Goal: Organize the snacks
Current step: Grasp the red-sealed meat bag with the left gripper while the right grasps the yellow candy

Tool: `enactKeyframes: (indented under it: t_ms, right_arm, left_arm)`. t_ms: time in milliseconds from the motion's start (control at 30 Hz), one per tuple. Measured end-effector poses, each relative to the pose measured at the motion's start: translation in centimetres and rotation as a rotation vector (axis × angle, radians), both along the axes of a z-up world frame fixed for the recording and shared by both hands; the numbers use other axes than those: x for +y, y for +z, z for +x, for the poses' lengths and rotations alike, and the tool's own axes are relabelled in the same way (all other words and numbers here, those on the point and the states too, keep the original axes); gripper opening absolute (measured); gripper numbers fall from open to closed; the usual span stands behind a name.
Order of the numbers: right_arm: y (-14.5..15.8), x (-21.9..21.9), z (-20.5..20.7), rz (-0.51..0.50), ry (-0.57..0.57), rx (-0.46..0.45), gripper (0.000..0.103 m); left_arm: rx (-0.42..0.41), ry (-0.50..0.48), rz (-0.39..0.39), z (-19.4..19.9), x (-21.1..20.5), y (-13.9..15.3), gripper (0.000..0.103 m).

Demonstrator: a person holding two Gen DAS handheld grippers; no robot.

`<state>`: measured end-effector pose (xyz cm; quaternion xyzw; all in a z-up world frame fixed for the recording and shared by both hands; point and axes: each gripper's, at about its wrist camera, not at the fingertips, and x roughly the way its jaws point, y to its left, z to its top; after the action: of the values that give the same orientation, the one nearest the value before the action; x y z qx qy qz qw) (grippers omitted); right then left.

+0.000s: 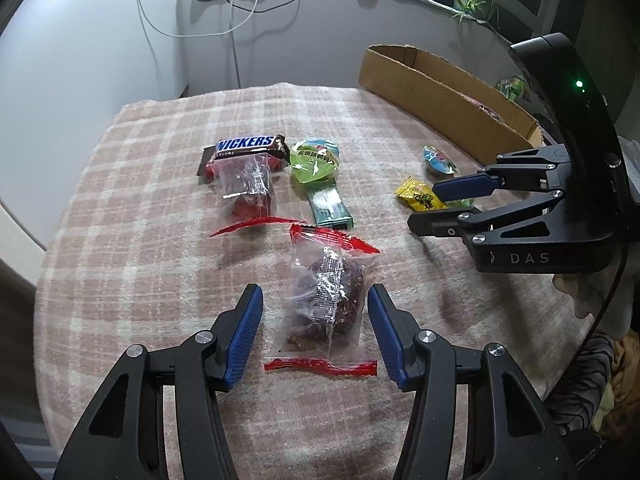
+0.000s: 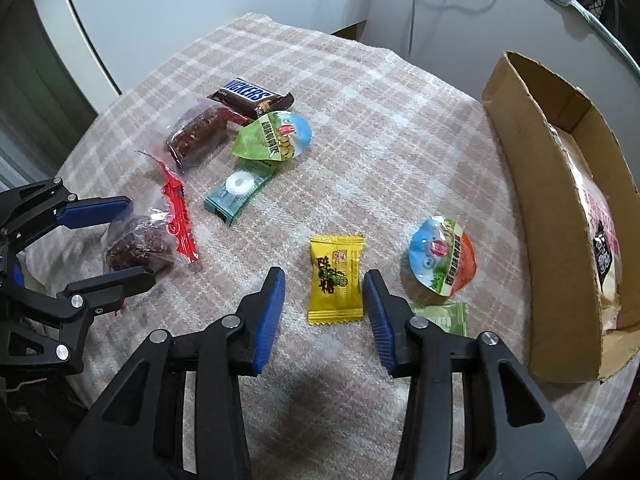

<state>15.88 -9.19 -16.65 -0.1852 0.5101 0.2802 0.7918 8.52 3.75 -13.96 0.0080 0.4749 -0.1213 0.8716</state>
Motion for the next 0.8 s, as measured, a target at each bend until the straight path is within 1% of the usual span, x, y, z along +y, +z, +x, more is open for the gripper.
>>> enactKeyframes:
  t_ms: [167,233,300,333,367,567,800]
  right_arm:
    - [0.0,0.1,0.1,-0.015,0.000,-0.002,0.026]
    - [0.0,0.1,0.0,-0.015,-0.001,0.000,0.026]
    - [0.1,0.1,0.0,-0.019,0.001,-0.002,0.026]
    - [0.1,0.1,0.0,-0.021,0.002,-0.003,0.026]
    - [0.1,0.2,-0.1,-0.023,0.002,-0.004,0.026]
    - [0.5,-0.2,-0.2,-0.008,-0.010,-0.009,0.025]
    - [1.8,-1.1,-0.7,0.013,-0.011,-0.027,0.025]
  left_arm:
    - [0.001,0.005,0.003,0.3,0.1,-0.5,0.054]
    - [0.001,0.007,0.005,0.4,0.1,-0.6,0.053]
    - [-0.001,0.002,0.011,0.4,0.0,-0.7,0.045]
    - [-0.001,-0.003,0.016,0.4,-0.2,-0.8,0.039]
    - [-0.001,-0.005,0.021,0.4,-0.3,-0.9,0.038]
    - [-0.011,0.000,0.016,0.2,-0.3,-0.7,0.034]
    - [-0.027,0.006,0.008,-0.4,-0.1,0.3,0.034]
